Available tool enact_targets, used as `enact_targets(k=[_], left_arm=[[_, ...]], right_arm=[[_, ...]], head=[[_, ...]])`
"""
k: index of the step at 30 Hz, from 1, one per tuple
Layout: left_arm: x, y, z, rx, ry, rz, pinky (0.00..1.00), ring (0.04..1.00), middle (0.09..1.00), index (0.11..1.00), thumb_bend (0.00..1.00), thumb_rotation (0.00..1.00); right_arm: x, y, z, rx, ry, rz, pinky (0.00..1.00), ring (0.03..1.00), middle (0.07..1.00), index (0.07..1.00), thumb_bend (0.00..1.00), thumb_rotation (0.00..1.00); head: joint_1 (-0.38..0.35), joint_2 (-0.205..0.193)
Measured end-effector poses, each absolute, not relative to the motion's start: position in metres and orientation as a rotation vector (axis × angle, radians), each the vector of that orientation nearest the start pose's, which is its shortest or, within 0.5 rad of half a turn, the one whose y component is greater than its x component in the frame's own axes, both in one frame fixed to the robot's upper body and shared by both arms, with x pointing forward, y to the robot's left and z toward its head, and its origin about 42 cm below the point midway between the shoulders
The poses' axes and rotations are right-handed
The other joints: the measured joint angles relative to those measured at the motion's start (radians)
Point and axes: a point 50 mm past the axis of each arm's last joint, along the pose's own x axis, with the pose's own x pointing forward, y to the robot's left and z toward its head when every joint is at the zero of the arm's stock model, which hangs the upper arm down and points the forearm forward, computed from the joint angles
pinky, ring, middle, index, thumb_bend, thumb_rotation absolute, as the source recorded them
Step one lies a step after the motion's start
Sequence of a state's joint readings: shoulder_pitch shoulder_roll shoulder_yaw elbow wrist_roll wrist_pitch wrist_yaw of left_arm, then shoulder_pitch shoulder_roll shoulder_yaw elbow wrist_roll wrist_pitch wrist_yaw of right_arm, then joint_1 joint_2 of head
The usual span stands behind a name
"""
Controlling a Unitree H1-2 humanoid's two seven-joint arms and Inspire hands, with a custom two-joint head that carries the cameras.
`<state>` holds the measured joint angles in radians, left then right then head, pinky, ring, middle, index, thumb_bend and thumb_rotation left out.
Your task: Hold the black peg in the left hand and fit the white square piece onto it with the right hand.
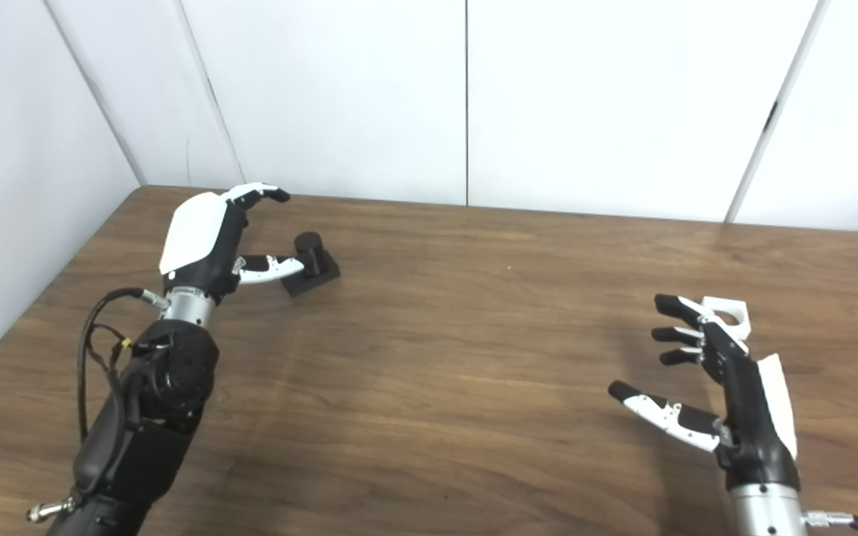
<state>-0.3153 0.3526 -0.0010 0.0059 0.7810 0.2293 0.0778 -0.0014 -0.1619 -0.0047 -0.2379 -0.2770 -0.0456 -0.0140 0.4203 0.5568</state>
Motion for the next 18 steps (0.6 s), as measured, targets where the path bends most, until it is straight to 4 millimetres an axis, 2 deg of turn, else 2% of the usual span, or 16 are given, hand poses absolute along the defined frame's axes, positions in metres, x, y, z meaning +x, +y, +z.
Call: enact_targets(k=[1,2,3,5,10,18], left_arm=[[0.378,0.316,0.212,1.110,-0.142,0.297,0.86,0.946,0.918,0.734,0.83,0.35],[0.379,0.317,0.212,1.115,-0.136,0.299,0.87,0.950,0.921,0.736,0.83,0.35],[0.381,0.318,0.212,1.120,-0.125,0.300,0.93,0.975,0.939,0.741,0.85,0.38],[0.385,0.321,0.211,1.136,-0.105,0.293,0.98,0.993,0.963,0.755,0.86,0.41],[0.391,0.316,0.211,1.189,-0.050,0.266,1.00,1.000,0.998,0.773,0.90,0.46],[0.397,0.312,0.195,1.223,0.013,0.227,1.00,1.000,1.000,0.768,0.96,0.53]], right_arm=[[0.278,-0.254,0.168,-0.436,-0.289,-0.023,0.57,0.689,0.788,0.763,0.61,0.00],[0.277,-0.254,0.168,-0.436,-0.289,-0.023,0.57,0.689,0.789,0.763,0.61,0.00],[0.277,-0.254,0.168,-0.436,-0.289,-0.023,0.56,0.686,0.788,0.761,0.61,0.00],[0.277,-0.254,0.169,-0.436,-0.292,-0.023,0.56,0.682,0.787,0.759,0.61,0.00],[0.275,-0.253,0.172,-0.438,-0.300,-0.026,0.55,0.683,0.782,0.755,0.61,0.00],[0.273,-0.253,0.173,-0.436,-0.303,-0.028,0.54,0.689,0.786,0.758,0.62,0.00]], head=[[0.000,0.002],[0.000,0.002],[-0.002,0.003],[-0.003,0.005],[-0.006,0.006],[-0.014,0.011]])
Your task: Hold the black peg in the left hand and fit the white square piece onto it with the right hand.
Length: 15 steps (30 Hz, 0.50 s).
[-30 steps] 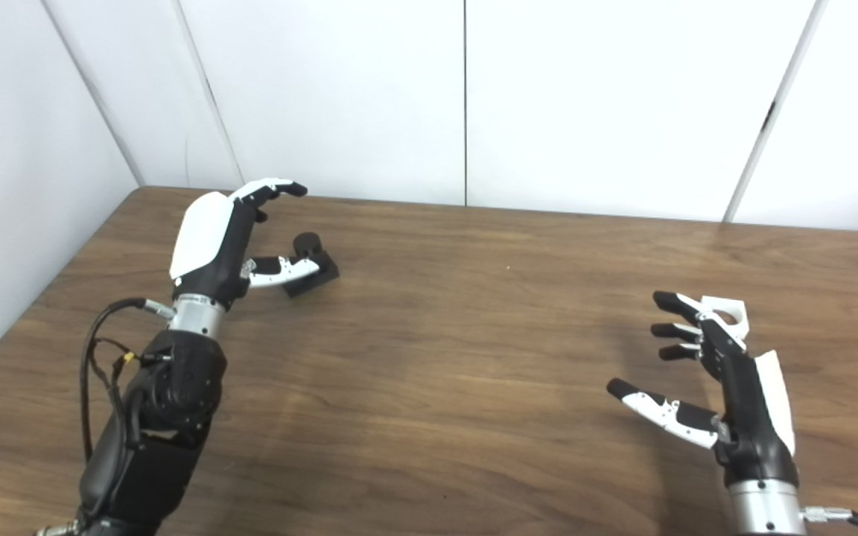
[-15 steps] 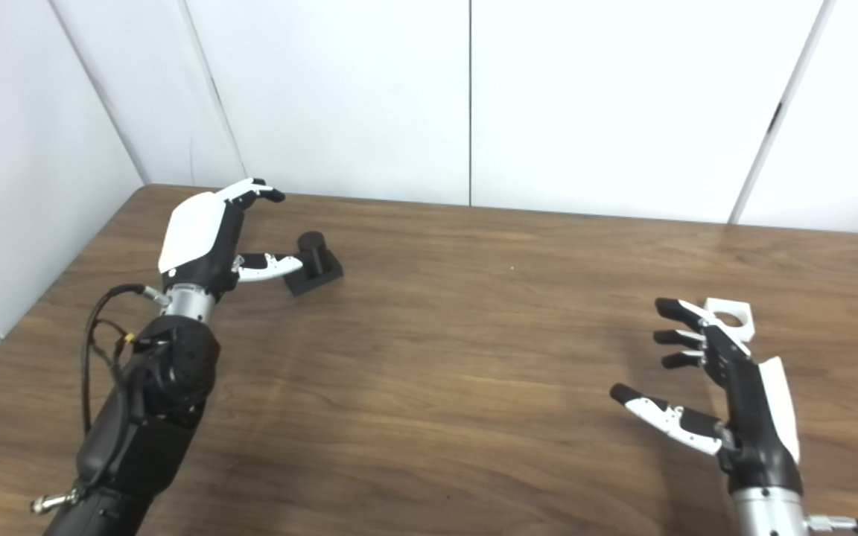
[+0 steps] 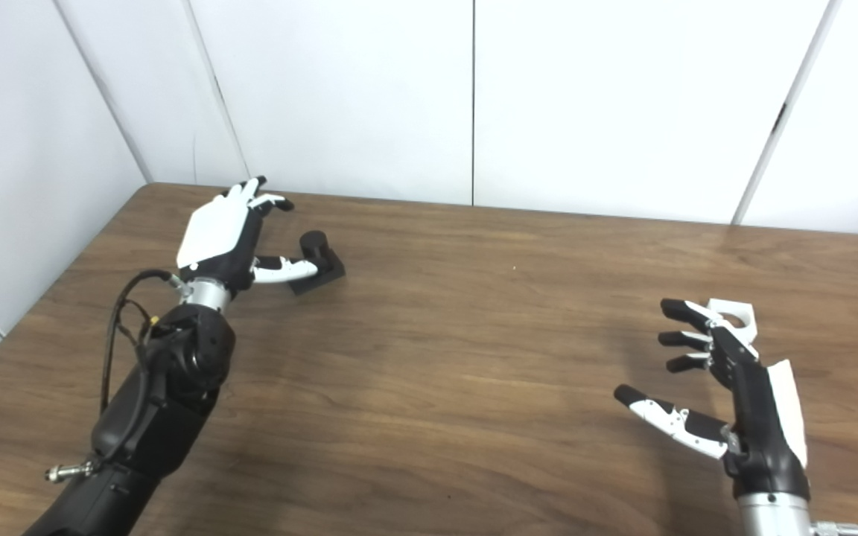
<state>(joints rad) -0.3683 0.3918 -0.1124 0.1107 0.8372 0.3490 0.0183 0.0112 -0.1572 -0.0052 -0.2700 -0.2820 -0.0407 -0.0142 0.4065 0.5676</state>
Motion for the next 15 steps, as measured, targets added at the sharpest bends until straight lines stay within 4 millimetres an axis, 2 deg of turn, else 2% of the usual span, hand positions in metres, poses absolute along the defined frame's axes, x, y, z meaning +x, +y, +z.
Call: enact_targets(k=[9,15], left_arm=[[0.398,0.310,0.181,1.245,0.061,0.204,1.00,1.000,1.000,0.708,1.00,0.53],[0.399,0.312,0.169,1.249,0.089,0.194,1.00,1.000,1.000,0.688,0.99,0.47]], right_arm=[[0.272,-0.252,0.172,-0.433,-0.283,-0.033,0.55,0.685,0.787,0.754,0.62,0.00],[0.271,-0.251,0.173,-0.435,-0.280,-0.036,0.56,0.686,0.787,0.757,0.62,0.00]], head=[[-0.003,0.006],[-0.009,0.008]])
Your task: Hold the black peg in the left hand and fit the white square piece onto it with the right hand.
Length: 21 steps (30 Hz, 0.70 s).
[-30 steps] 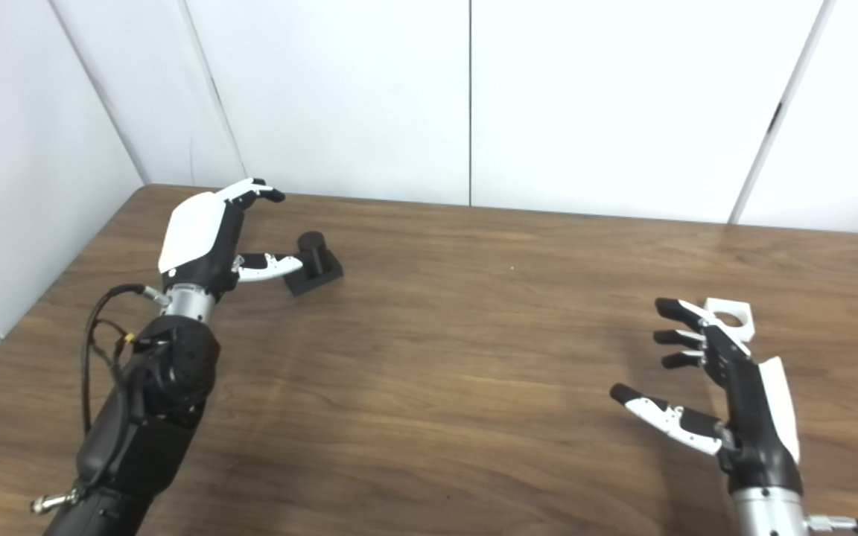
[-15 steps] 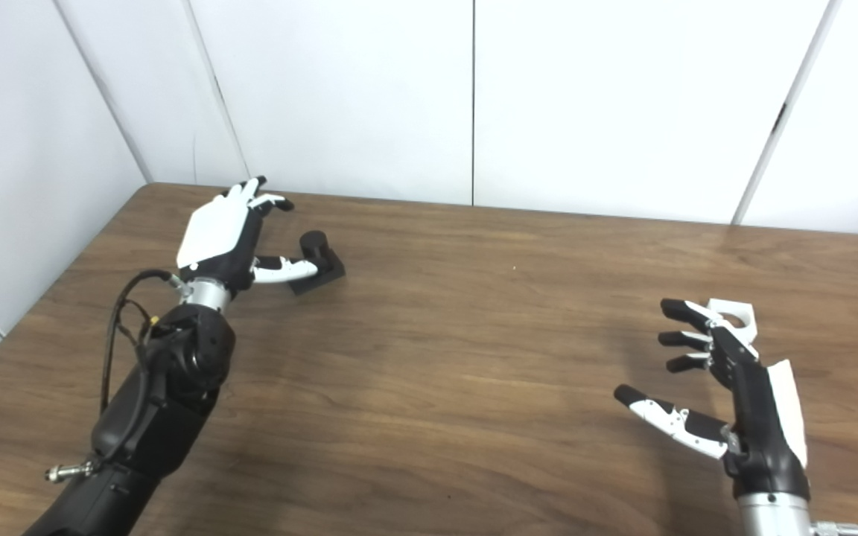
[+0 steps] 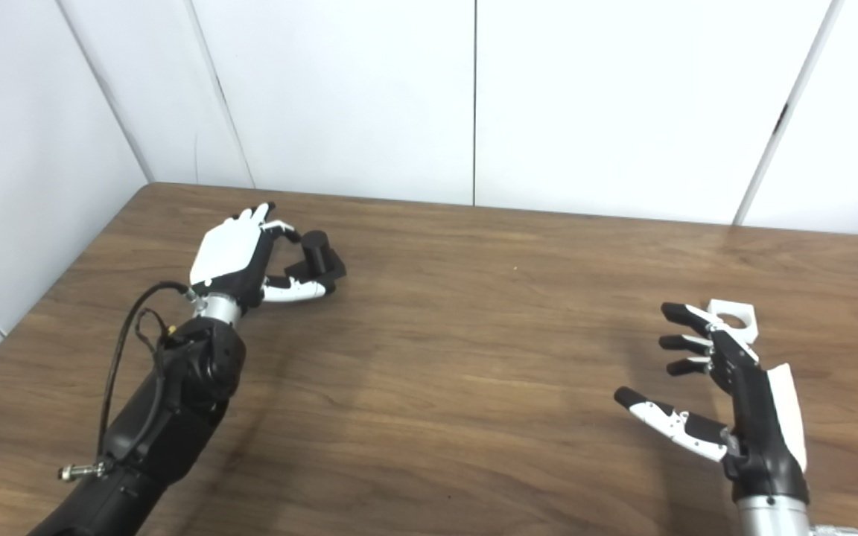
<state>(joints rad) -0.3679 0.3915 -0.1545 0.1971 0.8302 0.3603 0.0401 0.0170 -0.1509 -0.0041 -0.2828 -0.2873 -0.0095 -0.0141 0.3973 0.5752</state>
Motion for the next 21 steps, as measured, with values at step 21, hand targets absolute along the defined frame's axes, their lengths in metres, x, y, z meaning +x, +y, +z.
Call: enact_targets(k=[21], left_arm=[[0.413,0.323,0.145,1.248,0.095,0.214,1.00,1.000,1.000,0.657,0.89,0.42]], right_arm=[[0.268,-0.252,0.176,-0.435,-0.278,-0.041,0.54,0.660,0.790,0.742,0.60,0.00]], head=[[-0.015,0.009]])
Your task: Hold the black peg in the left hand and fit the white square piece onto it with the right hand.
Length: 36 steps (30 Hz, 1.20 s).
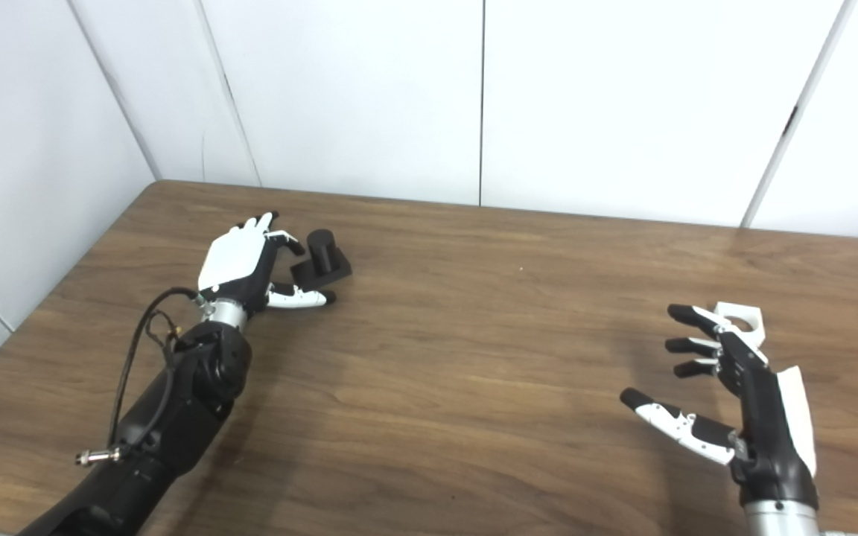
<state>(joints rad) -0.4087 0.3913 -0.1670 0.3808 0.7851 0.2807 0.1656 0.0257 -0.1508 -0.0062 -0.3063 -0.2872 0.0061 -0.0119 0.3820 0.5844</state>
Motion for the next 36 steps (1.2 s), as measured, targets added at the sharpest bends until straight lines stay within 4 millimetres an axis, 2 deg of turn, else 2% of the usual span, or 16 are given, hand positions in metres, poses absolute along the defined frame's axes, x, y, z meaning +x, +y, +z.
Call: enact_targets(k=[3,6,9,14,15,17,23,36], left_arm=[[0.414,0.322,0.144,1.251,0.088,0.213,1.00,1.000,1.000,0.650,0.86,0.43],[0.415,0.322,0.143,1.250,0.085,0.212,1.00,1.000,0.996,0.638,0.78,0.40],[0.419,0.321,0.144,1.239,0.082,0.202,1.00,1.000,0.974,0.602,0.71,0.33],[0.423,0.317,0.147,1.228,0.070,0.188,1.00,1.000,0.952,0.568,0.68,0.28],[0.424,0.316,0.148,1.227,0.066,0.185,1.00,1.000,0.948,0.523,0.58,0.16],[0.426,0.315,0.148,1.222,0.066,0.176,1.00,1.000,0.946,0.500,0.53,0.10],[0.432,0.312,0.153,1.177,0.030,0.143,1.00,0.998,0.933,0.492,0.51,0.08],[0.434,0.314,0.153,1.141,0.030,0.127,1.00,0.995,0.924,0.491,0.51,0.08]], right_arm=[[0.266,-0.252,0.175,-0.435,-0.275,-0.042,0.53,0.660,0.794,0.744,0.60,0.00],[0.265,-0.252,0.174,-0.435,-0.273,-0.042,0.52,0.654,0.790,0.745,0.59,0.00],[0.263,-0.253,0.173,-0.436,-0.268,-0.043,0.51,0.653,0.789,0.744,0.58,0.00],[0.261,-0.255,0.172,-0.431,-0.262,-0.047,0.51,0.657,0.789,0.738,0.57,0.00],[0.261,-0.255,0.172,-0.431,-0.261,-0.048,0.52,0.661,0.789,0.736,0.57,0.00],[0.261,-0.256,0.172,-0.432,-0.262,-0.050,0.52,0.660,0.791,0.738,0.56,0.00],[0.257,-0.255,0.180,-0.432,-0.281,-0.057,0.51,0.665,0.794,0.746,0.54,0.00],[0.255,-0.256,0.182,-0.434,-0.280,-0.066,0.52,0.670,0.797,0.742,0.52,0.00]], head=[[-0.003,0.003],[-0.008,0.006],[-0.012,0.009],[-0.012,0.012],[-0.014,0.012],[-0.017,0.015],[-0.020,0.020],[-0.018,0.021]])
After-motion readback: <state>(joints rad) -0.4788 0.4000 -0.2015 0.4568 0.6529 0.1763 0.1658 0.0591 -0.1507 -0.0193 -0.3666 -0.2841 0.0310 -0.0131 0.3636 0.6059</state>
